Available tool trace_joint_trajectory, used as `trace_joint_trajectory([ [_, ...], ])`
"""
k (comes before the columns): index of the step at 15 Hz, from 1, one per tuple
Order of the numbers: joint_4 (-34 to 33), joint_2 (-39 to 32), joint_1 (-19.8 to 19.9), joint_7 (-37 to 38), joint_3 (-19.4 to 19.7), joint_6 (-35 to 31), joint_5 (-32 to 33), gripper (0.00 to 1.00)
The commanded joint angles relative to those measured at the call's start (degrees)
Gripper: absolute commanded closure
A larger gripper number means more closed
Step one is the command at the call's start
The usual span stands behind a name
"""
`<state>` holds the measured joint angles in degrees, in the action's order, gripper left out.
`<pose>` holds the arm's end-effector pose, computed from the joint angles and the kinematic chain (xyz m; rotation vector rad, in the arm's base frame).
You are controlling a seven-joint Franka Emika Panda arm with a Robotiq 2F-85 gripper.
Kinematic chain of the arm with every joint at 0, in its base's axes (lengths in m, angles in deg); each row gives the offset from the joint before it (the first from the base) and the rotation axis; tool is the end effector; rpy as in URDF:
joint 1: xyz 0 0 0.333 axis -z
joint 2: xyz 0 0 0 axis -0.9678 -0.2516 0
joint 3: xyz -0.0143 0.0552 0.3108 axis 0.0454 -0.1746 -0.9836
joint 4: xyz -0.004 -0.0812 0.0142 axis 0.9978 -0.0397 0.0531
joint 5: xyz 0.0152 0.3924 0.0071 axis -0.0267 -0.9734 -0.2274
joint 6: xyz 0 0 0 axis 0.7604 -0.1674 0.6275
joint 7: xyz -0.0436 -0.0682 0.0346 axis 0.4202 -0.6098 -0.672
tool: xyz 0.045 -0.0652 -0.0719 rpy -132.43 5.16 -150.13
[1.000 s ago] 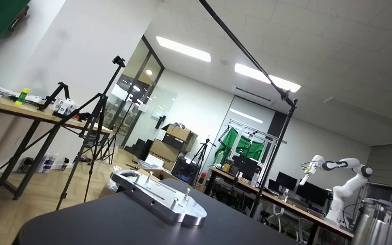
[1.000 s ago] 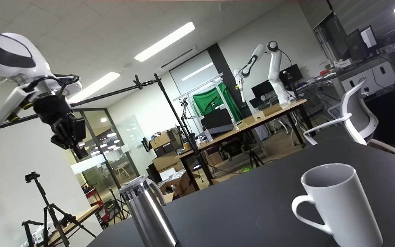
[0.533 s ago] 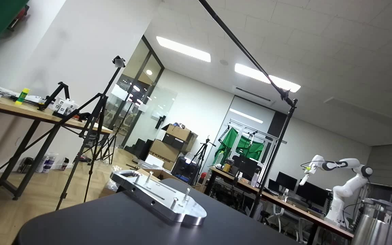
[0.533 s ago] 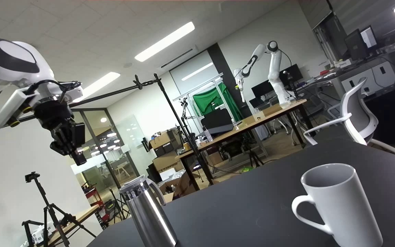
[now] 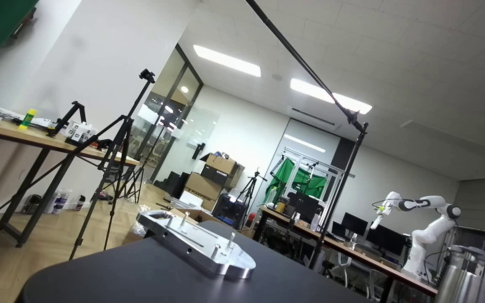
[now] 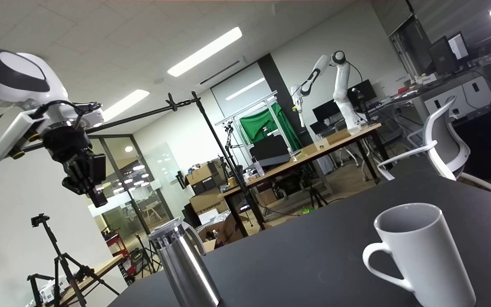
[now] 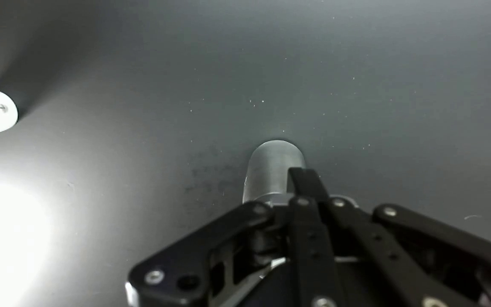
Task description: Open the cap on the top of the bottle
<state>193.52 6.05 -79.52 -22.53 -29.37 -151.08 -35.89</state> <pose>0.4443 0.1346 0.4916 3.0559 -0.0097 -0.0215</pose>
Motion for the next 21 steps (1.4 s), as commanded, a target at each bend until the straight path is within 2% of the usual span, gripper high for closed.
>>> trace_joint_trajectory([
  [1,-0.12,-0.07,-0.79,0.18,0.71,0.14,0.22,0.99],
  [4,-0.92,-0.72,-0.09,1.44,0.77,-0.80,1.41,1.00],
  [8,-3.90,-4.05,1.38,1.73,2.63,-6.83,1.58,1.00],
  [11,-4.98,-6.73,1.77,1.00,4.46,-12.44,-0.80,1.00],
  [16,-4.17,-10.89,0.97,0.66,5.30,-20.52,-4.52,1.00],
  [21,-4.20,-13.77,-0.07,0.91,5.12,-21.23,-6.92,1.00],
])
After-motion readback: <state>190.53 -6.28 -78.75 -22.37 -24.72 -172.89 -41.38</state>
